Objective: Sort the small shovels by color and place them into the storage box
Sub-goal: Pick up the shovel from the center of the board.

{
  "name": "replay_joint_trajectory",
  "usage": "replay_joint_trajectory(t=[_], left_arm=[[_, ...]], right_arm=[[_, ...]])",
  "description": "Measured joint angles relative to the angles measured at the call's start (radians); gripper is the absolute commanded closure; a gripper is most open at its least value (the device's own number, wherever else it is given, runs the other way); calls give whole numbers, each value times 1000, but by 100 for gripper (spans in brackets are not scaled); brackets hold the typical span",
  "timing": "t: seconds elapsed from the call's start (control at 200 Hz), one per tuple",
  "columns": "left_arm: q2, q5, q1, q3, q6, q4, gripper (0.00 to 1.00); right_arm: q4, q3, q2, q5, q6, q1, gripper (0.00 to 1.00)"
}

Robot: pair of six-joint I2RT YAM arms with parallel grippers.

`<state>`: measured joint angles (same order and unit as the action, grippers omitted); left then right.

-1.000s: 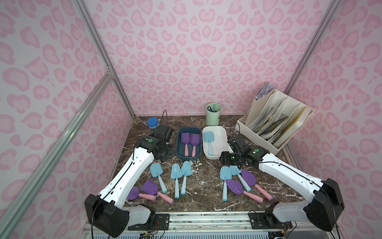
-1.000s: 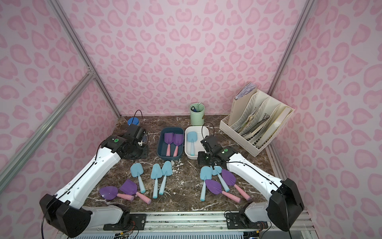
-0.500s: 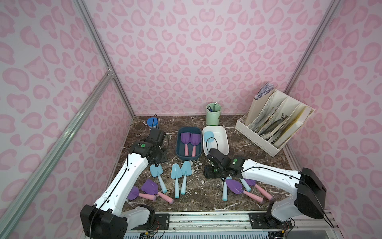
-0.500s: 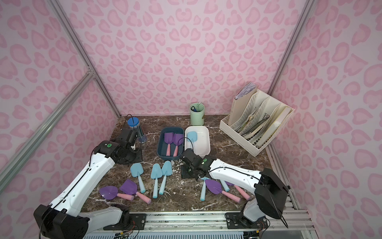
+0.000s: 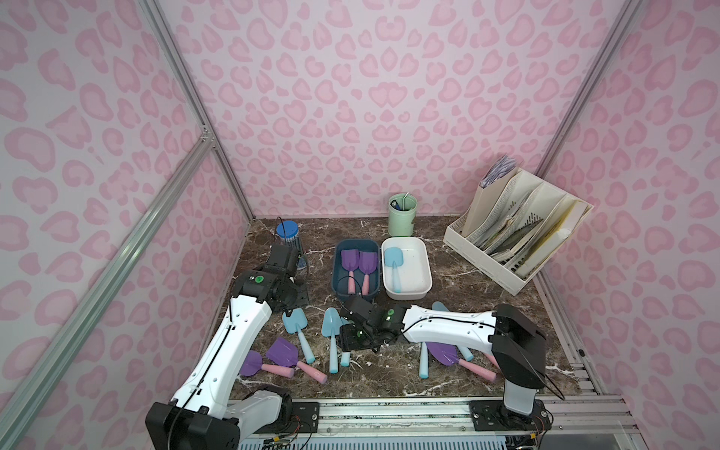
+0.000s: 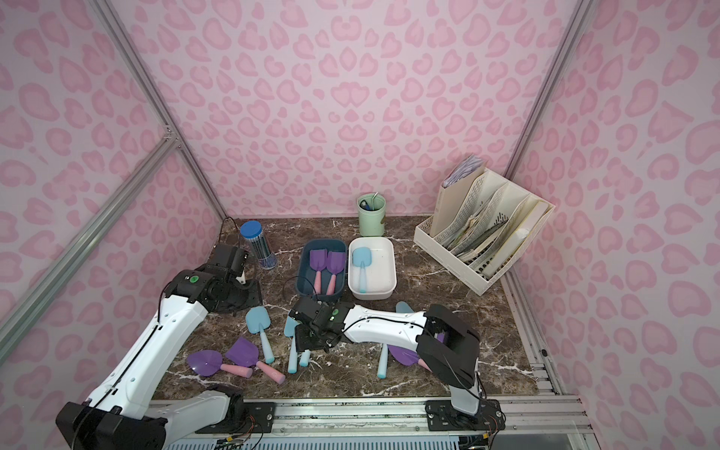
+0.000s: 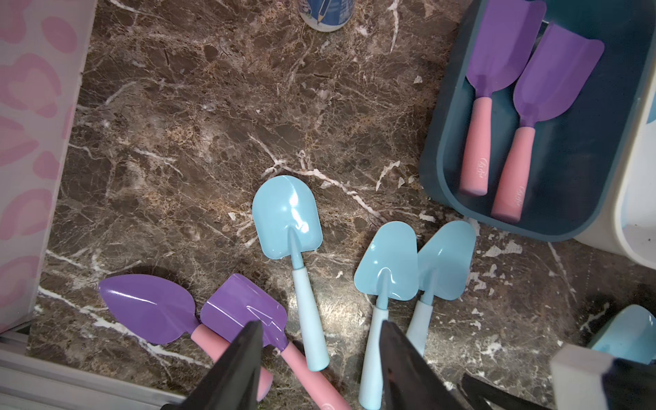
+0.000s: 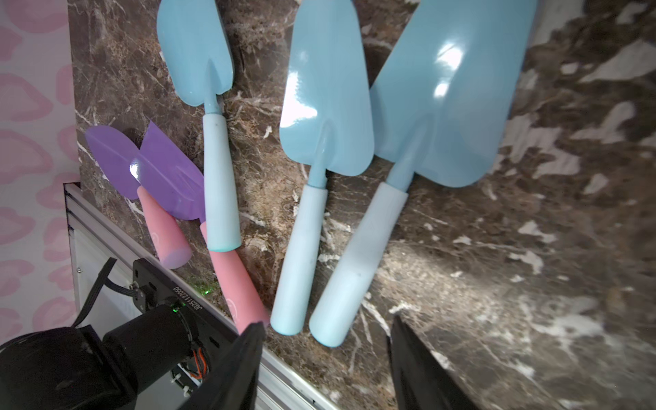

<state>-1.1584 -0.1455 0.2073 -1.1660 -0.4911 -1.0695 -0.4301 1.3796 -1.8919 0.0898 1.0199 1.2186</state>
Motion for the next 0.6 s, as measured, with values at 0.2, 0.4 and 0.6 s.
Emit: replay_joint_trajectory(t=[0.2,0.4,0.6], left_arm=[[6,18,-10,15,4,2,42],[6,28,-14,20,19,8,42],[6,38,-18,27,23,13,42]], right_arm=[[-28,68,-74,3,24,10,38],[-72,101,-121,-3,32,10,38],[-98,124,-148,-19,37,11,38]])
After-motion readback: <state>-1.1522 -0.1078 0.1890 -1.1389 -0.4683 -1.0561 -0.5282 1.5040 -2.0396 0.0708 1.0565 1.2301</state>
